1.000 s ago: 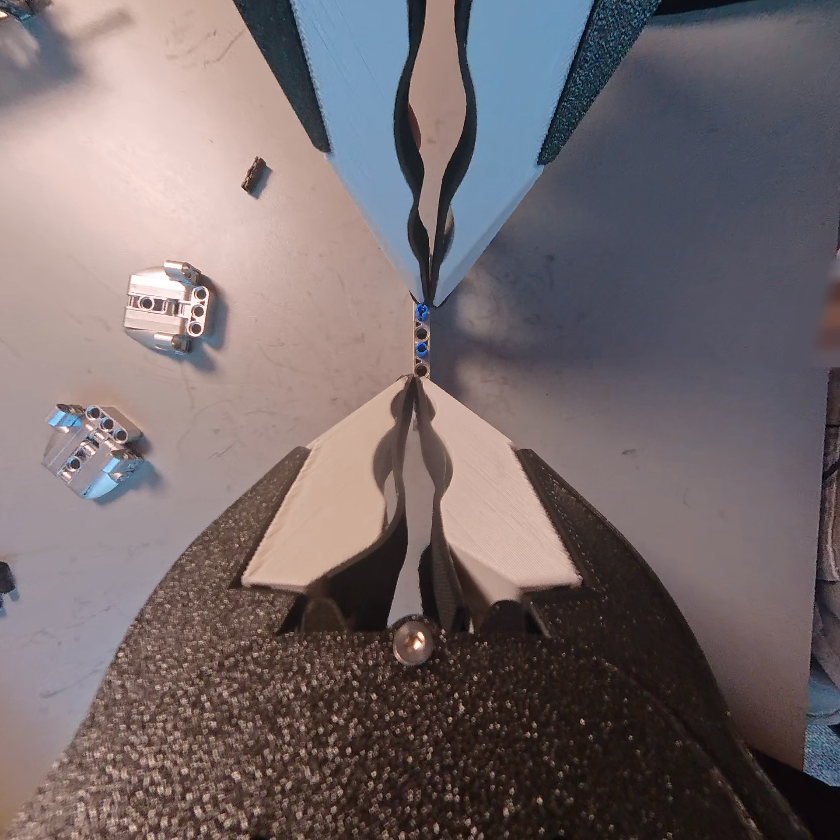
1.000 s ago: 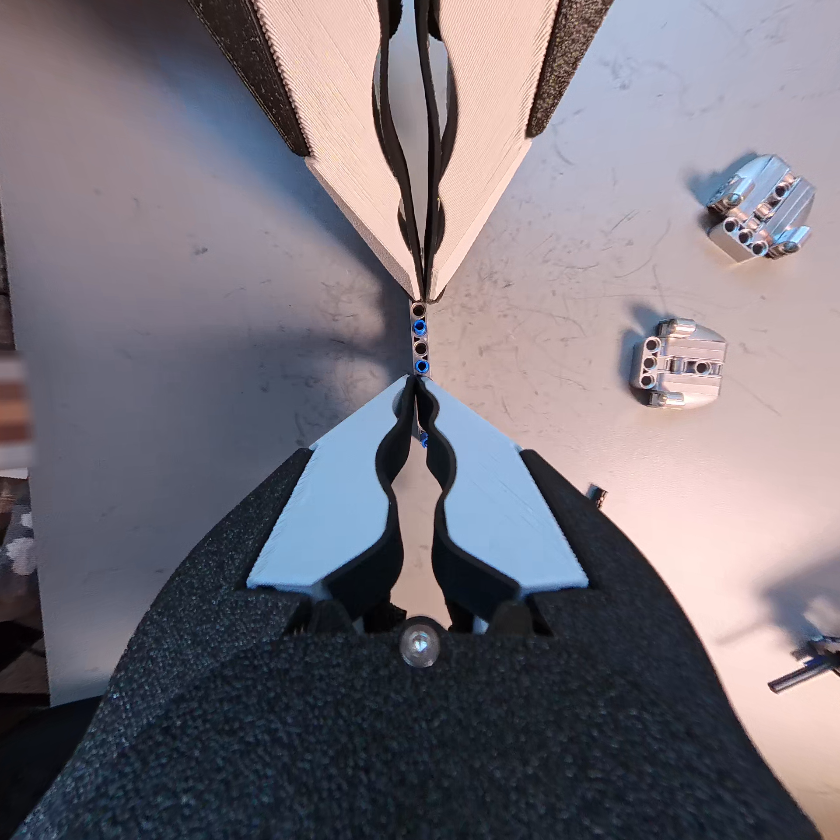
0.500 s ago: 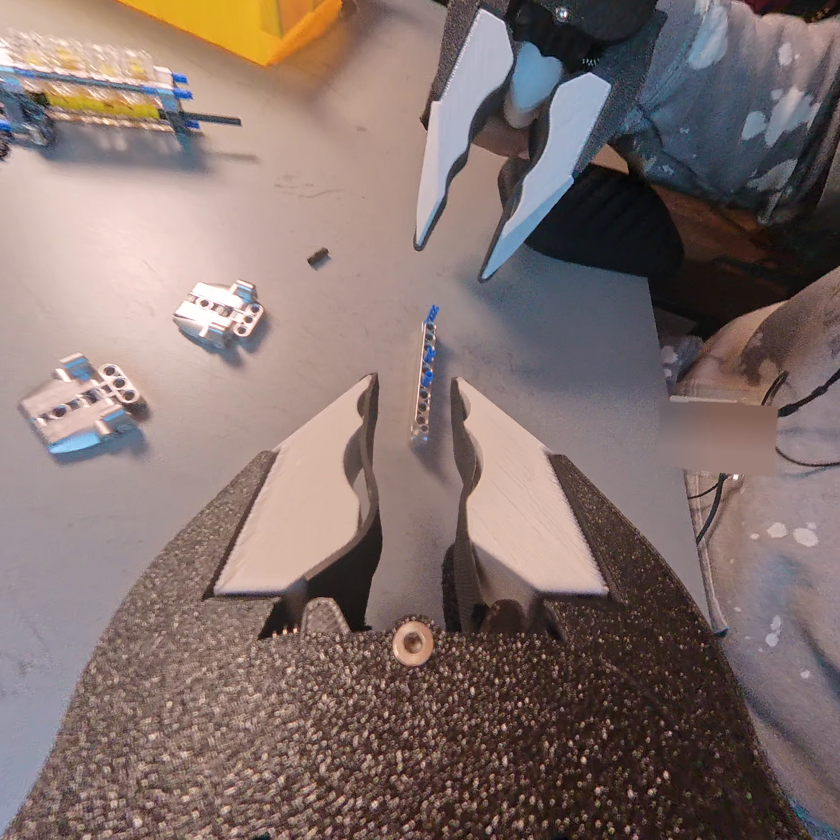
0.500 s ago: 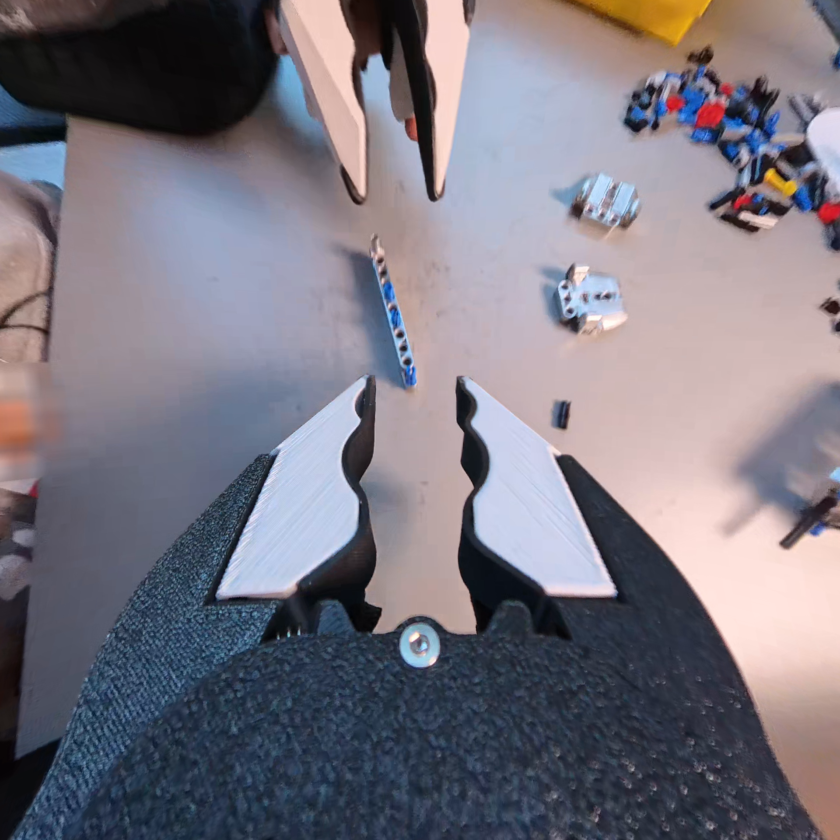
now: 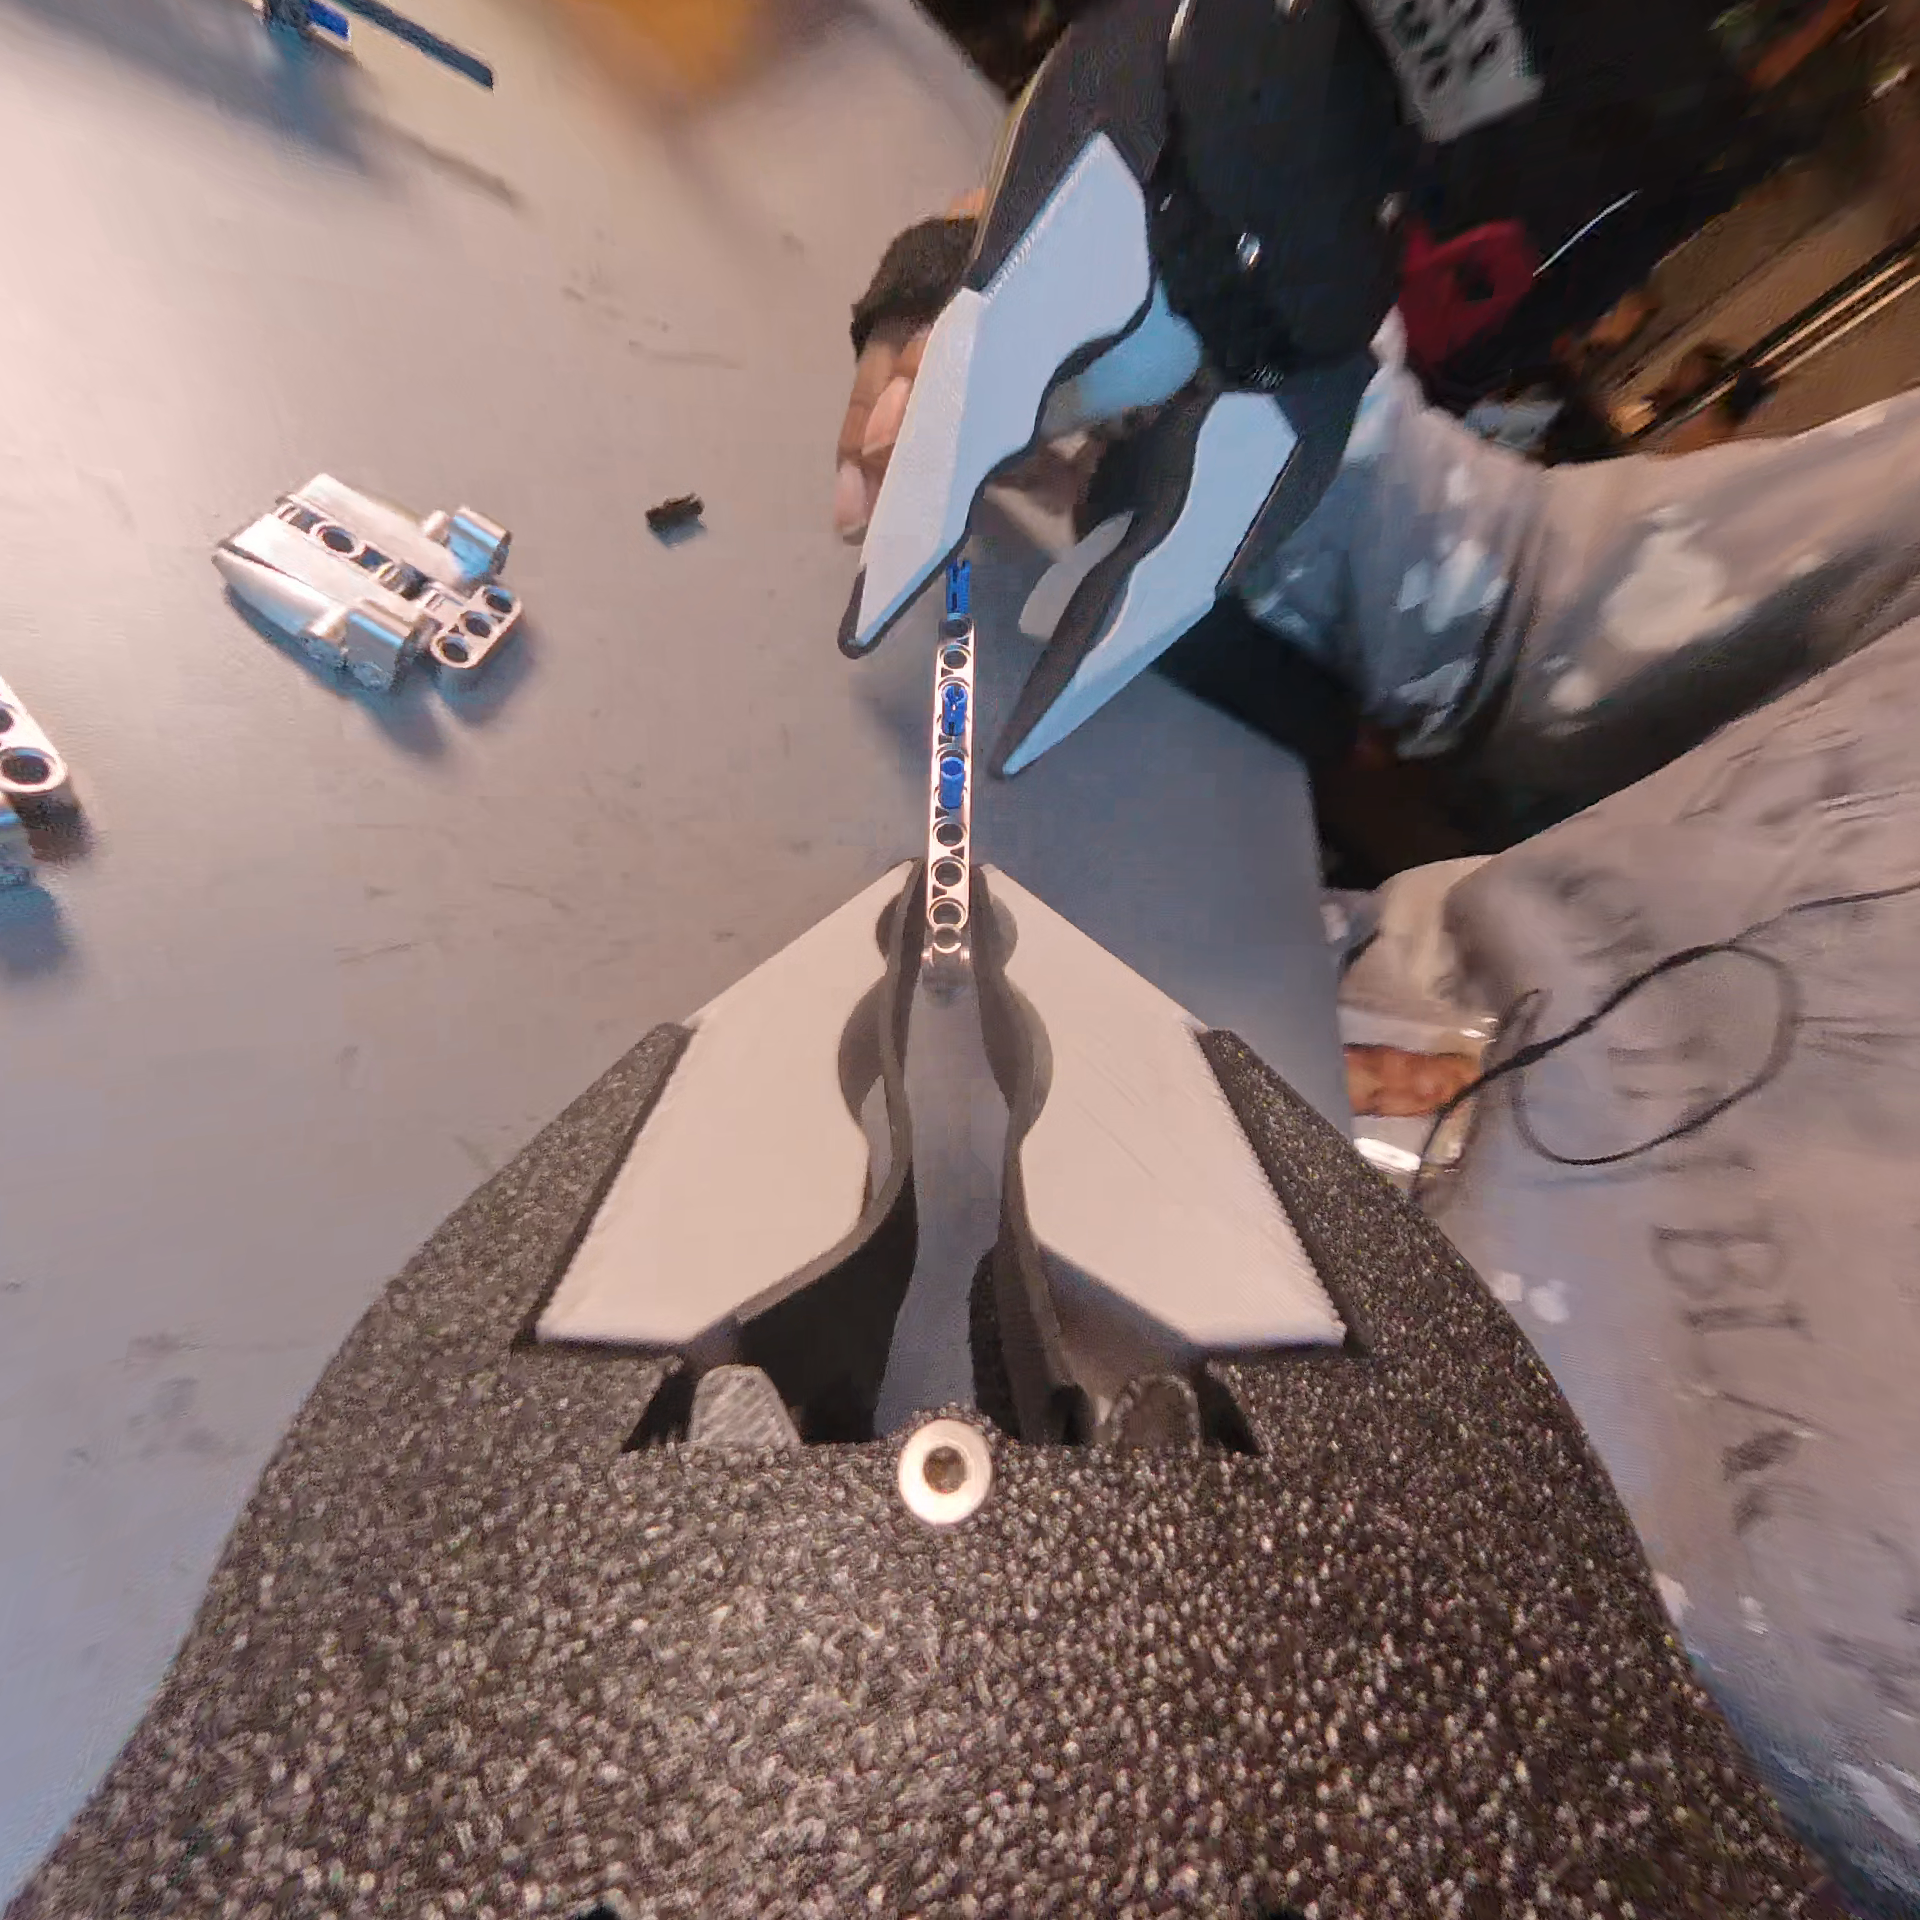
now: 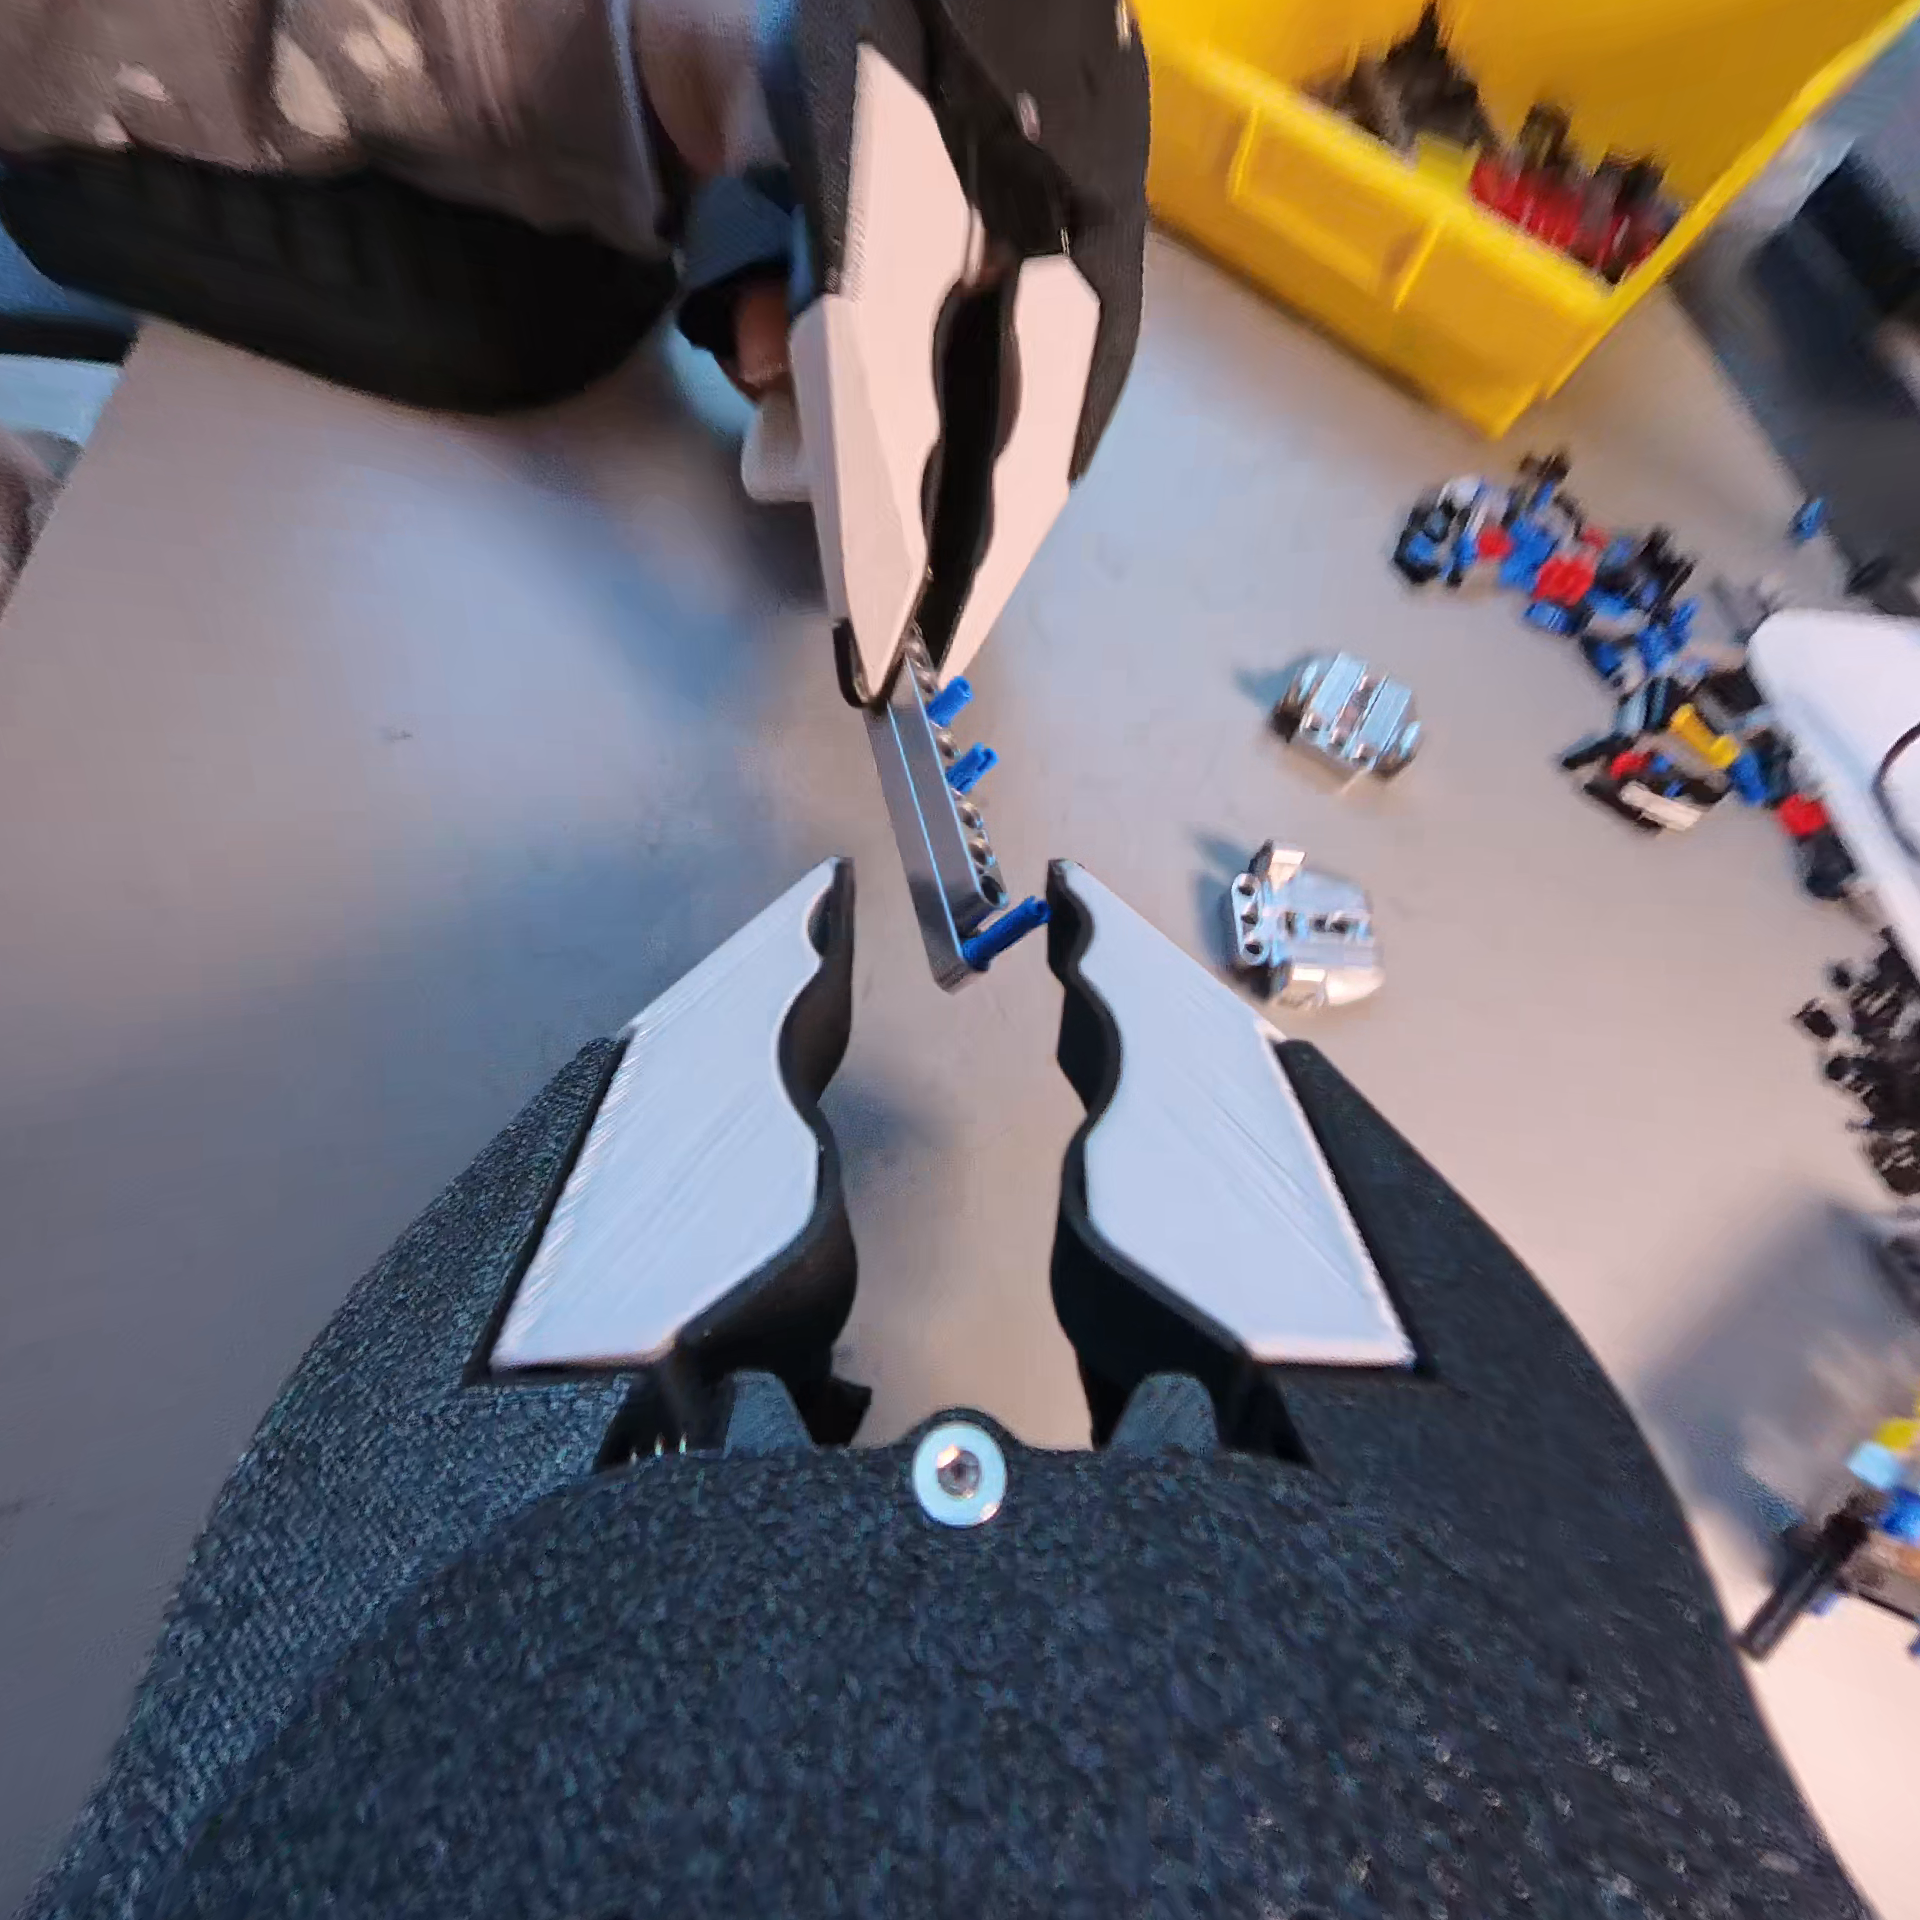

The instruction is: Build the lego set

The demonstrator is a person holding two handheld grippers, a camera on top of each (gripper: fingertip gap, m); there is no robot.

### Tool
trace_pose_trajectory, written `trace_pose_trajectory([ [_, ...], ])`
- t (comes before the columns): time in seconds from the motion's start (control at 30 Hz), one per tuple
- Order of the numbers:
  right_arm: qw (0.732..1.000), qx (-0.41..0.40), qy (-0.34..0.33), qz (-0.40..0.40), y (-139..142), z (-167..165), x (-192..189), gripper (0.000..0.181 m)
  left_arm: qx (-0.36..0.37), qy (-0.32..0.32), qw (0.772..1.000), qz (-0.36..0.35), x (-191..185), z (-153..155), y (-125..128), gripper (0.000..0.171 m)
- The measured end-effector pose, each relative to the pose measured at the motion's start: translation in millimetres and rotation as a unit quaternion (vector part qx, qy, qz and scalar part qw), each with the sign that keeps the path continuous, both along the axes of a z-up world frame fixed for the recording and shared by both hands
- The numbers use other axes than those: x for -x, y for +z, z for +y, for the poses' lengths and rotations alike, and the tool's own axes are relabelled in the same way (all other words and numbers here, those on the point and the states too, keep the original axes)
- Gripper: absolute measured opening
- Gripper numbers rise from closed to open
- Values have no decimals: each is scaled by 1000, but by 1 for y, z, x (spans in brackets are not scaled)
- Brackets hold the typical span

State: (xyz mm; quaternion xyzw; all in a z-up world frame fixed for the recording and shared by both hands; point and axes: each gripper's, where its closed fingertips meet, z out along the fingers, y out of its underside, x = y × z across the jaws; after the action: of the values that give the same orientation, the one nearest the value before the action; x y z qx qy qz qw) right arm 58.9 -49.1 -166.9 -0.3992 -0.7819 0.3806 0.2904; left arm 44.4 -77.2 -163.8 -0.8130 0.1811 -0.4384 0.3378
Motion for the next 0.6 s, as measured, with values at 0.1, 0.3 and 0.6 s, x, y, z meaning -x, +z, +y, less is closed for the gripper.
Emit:
trace_pose_trajectory([
  [0.1,996,-61,-7,70,11,3,4,44,19,-7,998,-63,0,2,11,5],
  [0.3,970,-215,-6,117,12,5,5,41,53,-15,995,-84,-5,2,5,5],
  [0.6,964,-251,-16,83,-7,7,5,15,11,23,999,-22,-3,8,-1,7],
])
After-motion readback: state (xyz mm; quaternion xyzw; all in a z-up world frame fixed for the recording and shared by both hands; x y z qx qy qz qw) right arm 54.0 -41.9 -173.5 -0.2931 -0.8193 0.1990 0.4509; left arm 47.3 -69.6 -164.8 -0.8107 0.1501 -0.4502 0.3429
